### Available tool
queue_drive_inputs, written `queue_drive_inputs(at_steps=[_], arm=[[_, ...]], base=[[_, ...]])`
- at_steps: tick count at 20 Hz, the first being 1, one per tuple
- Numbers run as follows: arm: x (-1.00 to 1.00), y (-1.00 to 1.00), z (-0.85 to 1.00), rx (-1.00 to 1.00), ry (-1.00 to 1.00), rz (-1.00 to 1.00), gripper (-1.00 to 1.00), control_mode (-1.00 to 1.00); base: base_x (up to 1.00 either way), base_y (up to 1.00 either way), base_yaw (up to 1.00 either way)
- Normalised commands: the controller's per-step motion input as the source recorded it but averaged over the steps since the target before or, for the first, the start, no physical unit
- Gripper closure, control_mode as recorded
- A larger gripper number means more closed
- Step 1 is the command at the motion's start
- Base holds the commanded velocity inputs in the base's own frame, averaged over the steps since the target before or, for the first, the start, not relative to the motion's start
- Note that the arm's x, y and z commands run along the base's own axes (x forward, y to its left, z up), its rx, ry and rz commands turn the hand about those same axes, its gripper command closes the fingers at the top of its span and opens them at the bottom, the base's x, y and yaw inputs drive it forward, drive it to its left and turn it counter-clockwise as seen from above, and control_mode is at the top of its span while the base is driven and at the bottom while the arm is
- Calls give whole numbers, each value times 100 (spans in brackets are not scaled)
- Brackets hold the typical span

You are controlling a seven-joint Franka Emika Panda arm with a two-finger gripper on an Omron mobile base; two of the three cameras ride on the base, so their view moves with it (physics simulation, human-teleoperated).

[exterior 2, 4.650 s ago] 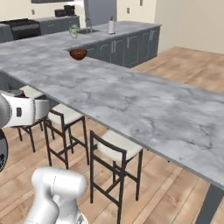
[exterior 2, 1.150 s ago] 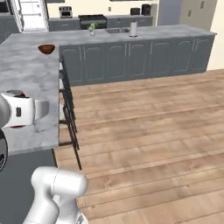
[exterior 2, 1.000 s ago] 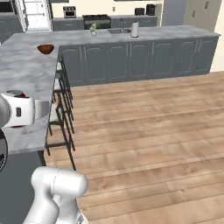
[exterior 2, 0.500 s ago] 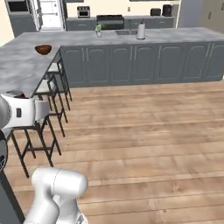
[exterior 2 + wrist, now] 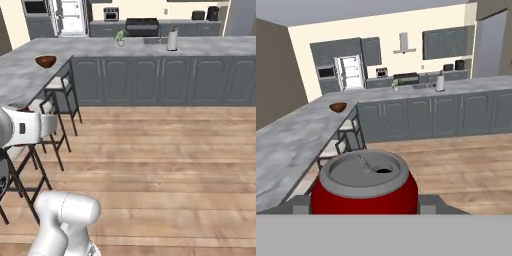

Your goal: Open the fridge, grab two sodas, and place both sodas inside the bowl with ice on the dining counter.

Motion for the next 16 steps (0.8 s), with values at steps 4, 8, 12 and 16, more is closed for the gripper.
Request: queue_drive_inputs(at_steps=[4, 8, 12, 16], arm=[[0, 0, 0, 0, 0, 0, 100, 100], [0, 0, 0, 0, 0, 0, 100, 100], [0, 0, 0, 0, 0, 0, 100, 100], [0, 0, 0, 0, 0, 0, 100, 100]], base=[[100, -40, 21], [100, -22, 17], [100, -3, 17], [100, 0, 30]])
